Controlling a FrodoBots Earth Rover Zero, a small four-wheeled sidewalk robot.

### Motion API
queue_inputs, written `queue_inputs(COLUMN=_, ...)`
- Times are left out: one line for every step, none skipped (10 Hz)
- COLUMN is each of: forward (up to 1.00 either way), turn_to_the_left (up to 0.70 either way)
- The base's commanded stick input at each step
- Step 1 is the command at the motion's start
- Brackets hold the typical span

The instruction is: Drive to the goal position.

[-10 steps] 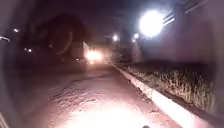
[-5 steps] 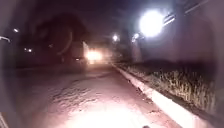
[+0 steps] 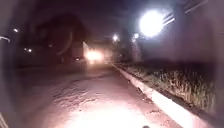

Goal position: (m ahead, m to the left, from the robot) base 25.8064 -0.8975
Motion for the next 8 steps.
queue_inputs(forward=0.70, turn_to_the_left=0.01)
queue_inputs(forward=0.70, turn_to_the_left=0.01)
queue_inputs(forward=0.70, turn_to_the_left=0.01)
queue_inputs(forward=0.70, turn_to_the_left=0.01)
queue_inputs(forward=0.70, turn_to_the_left=0.01)
queue_inputs(forward=0.70, turn_to_the_left=0.01)
queue_inputs(forward=0.70, turn_to_the_left=0.01)
queue_inputs(forward=0.70, turn_to_the_left=0.01)
